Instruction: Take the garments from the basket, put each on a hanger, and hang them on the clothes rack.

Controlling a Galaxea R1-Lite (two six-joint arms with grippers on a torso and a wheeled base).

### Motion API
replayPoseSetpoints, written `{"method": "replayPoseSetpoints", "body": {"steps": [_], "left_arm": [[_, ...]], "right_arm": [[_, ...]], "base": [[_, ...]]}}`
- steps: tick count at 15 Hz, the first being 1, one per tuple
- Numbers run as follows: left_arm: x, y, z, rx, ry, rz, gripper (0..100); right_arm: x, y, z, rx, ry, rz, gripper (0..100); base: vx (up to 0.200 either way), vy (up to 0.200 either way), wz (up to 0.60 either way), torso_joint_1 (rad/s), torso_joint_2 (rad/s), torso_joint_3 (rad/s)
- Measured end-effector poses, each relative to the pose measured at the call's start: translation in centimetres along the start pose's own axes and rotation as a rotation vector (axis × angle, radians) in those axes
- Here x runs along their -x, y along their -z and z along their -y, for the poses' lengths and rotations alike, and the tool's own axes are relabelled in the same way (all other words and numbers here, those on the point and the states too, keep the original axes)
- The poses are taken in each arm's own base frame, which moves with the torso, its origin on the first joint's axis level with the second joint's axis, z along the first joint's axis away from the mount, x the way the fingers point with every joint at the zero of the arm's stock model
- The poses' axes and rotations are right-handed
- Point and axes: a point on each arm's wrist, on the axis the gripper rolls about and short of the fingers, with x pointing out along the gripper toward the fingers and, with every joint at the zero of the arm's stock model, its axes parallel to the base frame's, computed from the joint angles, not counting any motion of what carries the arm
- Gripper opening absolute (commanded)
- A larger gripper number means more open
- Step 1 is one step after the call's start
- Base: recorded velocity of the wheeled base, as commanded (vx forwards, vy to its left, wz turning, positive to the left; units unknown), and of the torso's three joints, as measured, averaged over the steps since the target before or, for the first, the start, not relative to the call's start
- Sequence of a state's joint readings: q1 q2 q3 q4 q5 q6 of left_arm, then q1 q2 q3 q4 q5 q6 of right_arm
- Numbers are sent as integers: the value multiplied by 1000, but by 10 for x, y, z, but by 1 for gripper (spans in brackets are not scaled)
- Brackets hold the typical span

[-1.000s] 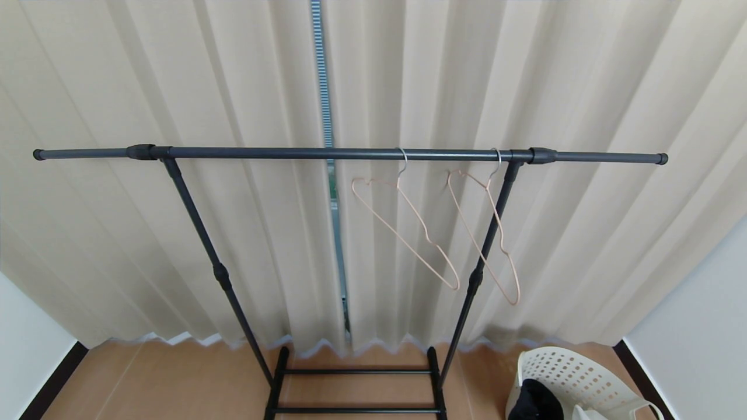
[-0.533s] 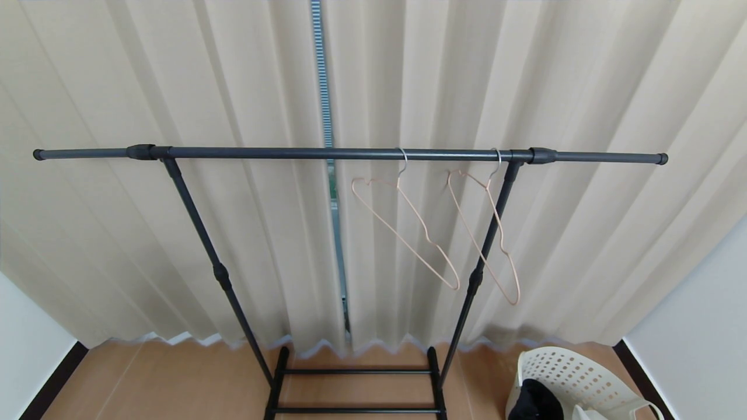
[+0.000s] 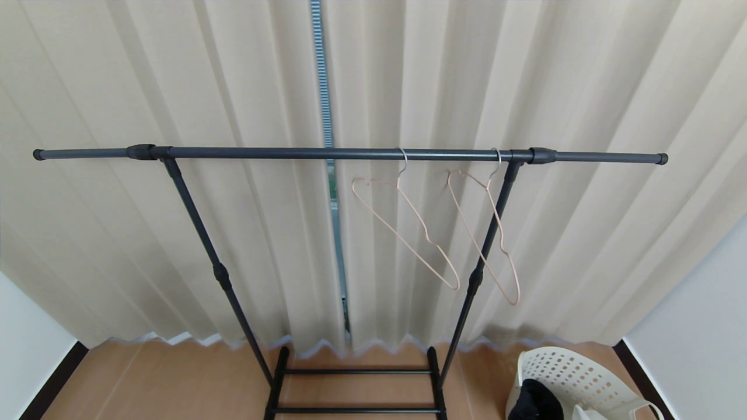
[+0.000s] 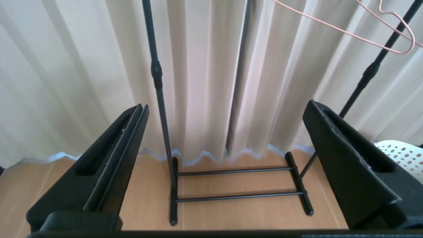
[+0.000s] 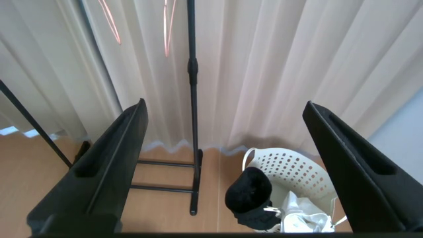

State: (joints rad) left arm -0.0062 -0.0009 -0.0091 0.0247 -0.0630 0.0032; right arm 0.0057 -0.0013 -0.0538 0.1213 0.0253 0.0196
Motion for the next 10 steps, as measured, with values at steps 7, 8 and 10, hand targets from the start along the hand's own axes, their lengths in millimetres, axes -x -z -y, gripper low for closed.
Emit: {"method": "replayPoseSetpoints", "body": {"steps": [7, 8, 10], "left_arm": [[0, 0, 0, 4, 0, 0, 100], [0, 0, 0, 4, 0, 0, 100], [0, 0, 0, 4, 0, 0, 100]], "right_arm": [[0, 0, 0, 1, 0, 0, 100], [0, 0, 0, 1, 0, 0, 100], [0, 0, 0, 1, 0, 0, 100]], "base": [[0, 0, 0, 0, 0, 0], [0, 0, 0, 0, 0, 0], [0, 0, 0, 0, 0, 0]]}}
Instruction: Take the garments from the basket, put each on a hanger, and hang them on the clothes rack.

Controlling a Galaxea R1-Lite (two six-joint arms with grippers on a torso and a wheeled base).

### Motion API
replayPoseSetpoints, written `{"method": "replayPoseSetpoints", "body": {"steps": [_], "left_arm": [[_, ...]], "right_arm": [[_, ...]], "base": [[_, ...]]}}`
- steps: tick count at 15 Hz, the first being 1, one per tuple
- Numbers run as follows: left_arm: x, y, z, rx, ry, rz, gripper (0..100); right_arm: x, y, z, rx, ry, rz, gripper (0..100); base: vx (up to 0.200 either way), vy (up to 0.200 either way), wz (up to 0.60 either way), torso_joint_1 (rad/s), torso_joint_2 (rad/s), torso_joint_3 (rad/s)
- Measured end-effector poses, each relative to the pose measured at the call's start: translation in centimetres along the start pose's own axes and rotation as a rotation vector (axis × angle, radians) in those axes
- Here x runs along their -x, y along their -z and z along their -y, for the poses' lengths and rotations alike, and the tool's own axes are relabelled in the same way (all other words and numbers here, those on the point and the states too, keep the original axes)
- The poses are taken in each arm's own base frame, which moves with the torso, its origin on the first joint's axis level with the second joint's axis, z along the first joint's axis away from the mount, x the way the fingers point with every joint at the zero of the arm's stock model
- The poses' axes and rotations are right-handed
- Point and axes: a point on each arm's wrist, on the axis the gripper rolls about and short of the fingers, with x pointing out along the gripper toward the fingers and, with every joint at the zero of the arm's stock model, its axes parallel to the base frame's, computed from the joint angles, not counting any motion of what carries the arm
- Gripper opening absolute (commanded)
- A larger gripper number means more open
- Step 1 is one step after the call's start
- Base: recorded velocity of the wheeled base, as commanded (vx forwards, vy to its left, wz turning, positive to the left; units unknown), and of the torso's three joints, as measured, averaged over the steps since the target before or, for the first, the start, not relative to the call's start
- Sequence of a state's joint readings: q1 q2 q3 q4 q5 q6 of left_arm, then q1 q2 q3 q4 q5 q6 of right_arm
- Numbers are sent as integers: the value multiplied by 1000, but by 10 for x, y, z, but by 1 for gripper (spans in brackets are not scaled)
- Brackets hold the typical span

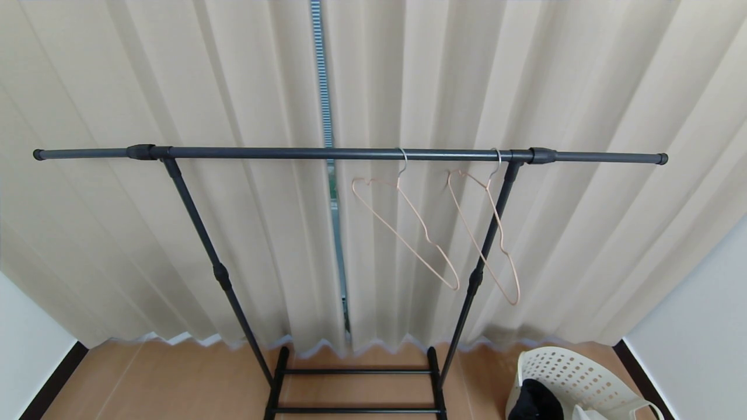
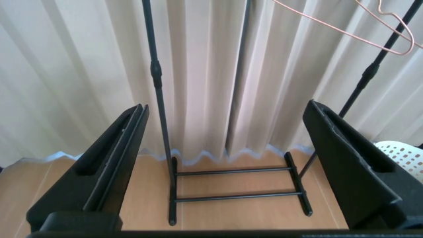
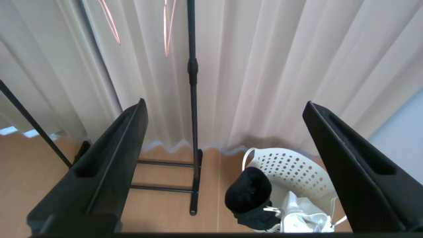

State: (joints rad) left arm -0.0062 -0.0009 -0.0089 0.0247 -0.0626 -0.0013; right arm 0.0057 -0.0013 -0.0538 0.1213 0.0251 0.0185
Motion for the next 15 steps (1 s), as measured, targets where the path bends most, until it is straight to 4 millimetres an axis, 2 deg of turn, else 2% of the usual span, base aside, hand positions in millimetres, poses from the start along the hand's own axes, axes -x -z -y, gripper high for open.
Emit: {"method": "replayPoseSetpoints", "body": {"steps": [15], "left_arm": [[0, 0, 0, 0, 0, 0, 100]], "right_arm": [[0, 0, 0, 0, 0, 0, 100]], "base": [[0, 0, 0, 0, 0, 0]]}}
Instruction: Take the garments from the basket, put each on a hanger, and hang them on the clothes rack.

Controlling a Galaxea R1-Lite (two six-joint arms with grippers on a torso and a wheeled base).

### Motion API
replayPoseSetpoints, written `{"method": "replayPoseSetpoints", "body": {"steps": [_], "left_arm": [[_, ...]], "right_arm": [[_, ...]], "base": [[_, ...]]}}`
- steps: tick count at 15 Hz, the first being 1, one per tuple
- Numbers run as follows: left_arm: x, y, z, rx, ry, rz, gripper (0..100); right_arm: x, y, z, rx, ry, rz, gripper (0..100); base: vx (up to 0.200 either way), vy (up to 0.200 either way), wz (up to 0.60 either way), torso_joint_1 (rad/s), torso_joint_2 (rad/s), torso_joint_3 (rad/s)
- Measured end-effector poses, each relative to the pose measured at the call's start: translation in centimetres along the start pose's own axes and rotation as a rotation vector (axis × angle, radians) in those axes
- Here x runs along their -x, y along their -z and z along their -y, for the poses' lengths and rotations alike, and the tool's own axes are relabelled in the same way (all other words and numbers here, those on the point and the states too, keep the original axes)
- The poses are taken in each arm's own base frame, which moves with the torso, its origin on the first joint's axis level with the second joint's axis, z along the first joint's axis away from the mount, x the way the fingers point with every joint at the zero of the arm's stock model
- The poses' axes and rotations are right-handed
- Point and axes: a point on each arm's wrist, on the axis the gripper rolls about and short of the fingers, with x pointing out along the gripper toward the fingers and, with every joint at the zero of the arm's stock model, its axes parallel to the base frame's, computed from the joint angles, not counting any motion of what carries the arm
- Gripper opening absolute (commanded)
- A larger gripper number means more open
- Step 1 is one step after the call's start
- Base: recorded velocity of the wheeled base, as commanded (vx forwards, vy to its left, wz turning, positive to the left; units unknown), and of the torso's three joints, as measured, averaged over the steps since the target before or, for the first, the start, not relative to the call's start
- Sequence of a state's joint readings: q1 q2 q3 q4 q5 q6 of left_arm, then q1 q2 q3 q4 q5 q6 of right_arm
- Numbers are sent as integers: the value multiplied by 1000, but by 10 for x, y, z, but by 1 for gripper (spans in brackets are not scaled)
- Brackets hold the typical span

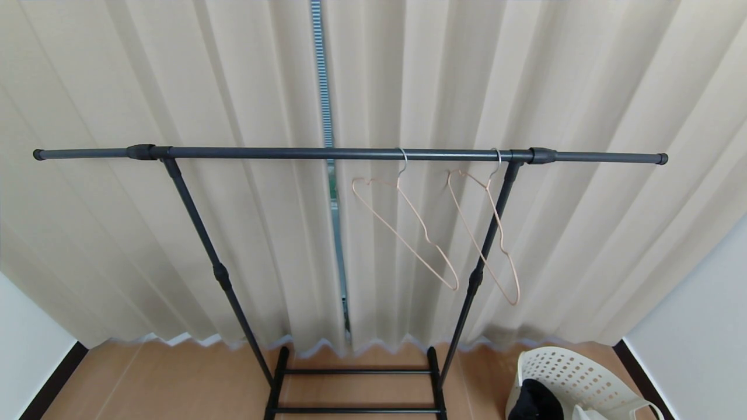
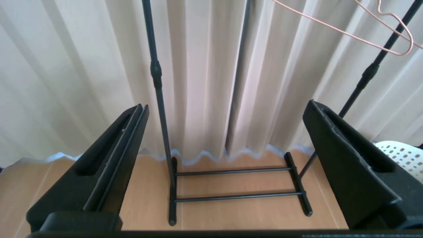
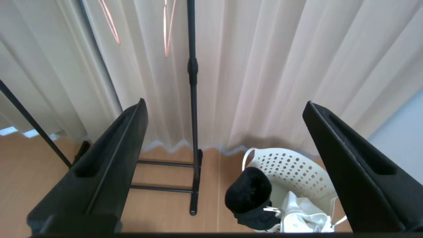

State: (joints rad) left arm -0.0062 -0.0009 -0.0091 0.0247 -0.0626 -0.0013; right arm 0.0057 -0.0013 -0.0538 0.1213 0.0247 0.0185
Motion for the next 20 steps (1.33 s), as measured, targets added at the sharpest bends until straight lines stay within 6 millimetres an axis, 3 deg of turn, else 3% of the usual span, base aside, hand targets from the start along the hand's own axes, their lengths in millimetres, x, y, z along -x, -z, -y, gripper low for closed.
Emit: {"method": "replayPoseSetpoints", "body": {"steps": [20], "left_arm": [[0, 0, 0, 0, 0, 0, 100]], "right_arm": [[0, 0, 0, 0, -1, 0, 100]], "base": [[0, 0, 0, -132, 296, 164]]}}
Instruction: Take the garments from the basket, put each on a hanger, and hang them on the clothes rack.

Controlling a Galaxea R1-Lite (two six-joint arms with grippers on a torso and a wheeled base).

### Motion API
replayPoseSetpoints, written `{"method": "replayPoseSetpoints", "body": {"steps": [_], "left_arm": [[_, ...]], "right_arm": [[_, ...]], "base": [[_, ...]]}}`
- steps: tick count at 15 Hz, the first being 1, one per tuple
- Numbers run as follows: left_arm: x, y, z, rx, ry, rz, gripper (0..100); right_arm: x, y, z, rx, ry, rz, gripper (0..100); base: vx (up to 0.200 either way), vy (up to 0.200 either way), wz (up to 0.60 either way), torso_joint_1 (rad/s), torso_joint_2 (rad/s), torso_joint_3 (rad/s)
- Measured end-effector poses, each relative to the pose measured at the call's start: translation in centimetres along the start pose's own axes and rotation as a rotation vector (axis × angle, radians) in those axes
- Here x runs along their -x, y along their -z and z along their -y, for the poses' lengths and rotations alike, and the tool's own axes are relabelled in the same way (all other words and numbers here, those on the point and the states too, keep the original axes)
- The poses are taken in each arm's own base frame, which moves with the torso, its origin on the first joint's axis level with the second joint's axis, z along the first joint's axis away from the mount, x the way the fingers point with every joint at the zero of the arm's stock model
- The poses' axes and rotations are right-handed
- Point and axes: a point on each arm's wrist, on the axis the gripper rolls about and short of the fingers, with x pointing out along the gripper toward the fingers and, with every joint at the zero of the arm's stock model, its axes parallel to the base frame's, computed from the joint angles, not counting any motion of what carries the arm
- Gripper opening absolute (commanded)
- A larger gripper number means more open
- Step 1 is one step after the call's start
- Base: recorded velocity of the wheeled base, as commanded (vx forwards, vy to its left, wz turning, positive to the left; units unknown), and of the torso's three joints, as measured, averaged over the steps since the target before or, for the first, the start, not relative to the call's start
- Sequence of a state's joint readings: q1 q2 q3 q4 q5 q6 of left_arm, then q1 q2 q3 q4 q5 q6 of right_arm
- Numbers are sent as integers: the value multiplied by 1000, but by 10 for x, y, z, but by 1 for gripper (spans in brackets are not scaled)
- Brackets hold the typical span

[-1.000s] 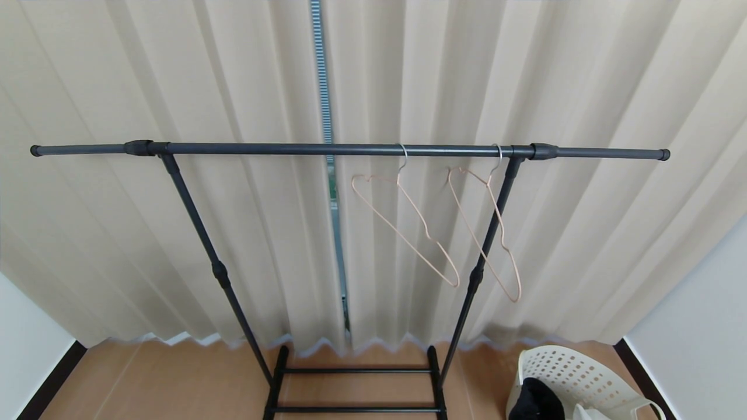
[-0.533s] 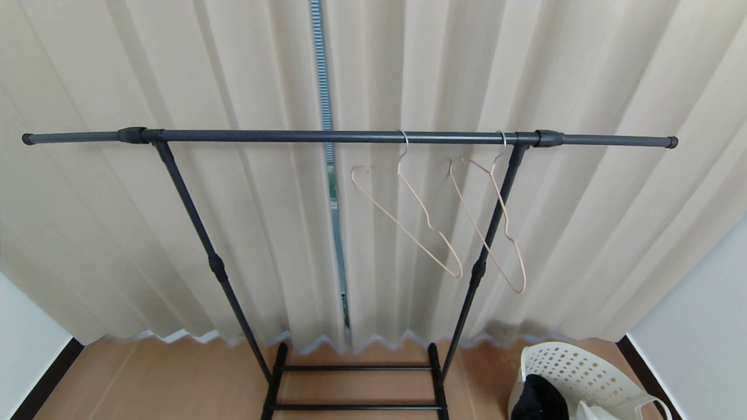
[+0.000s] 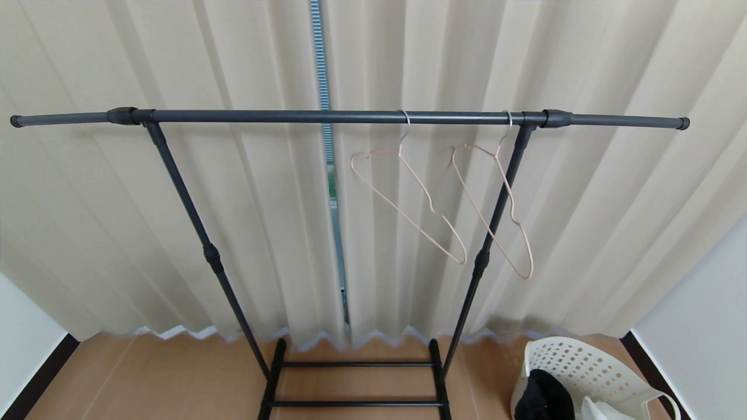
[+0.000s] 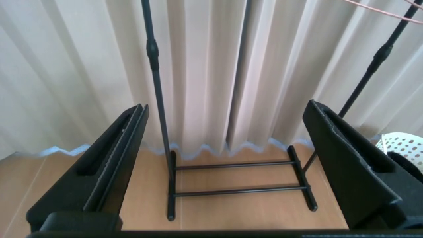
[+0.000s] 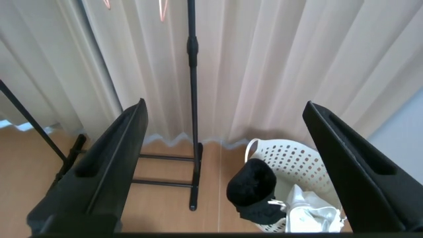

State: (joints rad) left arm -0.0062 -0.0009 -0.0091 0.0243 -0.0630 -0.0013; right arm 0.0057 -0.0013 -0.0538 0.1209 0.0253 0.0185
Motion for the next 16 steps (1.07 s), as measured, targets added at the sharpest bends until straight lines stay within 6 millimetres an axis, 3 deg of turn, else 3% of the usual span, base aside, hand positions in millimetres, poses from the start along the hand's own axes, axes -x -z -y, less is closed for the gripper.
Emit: {"method": "replayPoseSetpoints", "body": {"steps": [8, 16], "left_arm": [[0, 0, 0, 0, 0, 0, 100], [0, 0, 0, 0, 0, 0, 100]], "right_arm": [[0, 0, 0, 0, 0, 0, 100], [0, 0, 0, 0, 0, 0, 100]], "base": [[0, 0, 0, -160, 378, 213], [0, 0, 0, -205, 530, 318]]}}
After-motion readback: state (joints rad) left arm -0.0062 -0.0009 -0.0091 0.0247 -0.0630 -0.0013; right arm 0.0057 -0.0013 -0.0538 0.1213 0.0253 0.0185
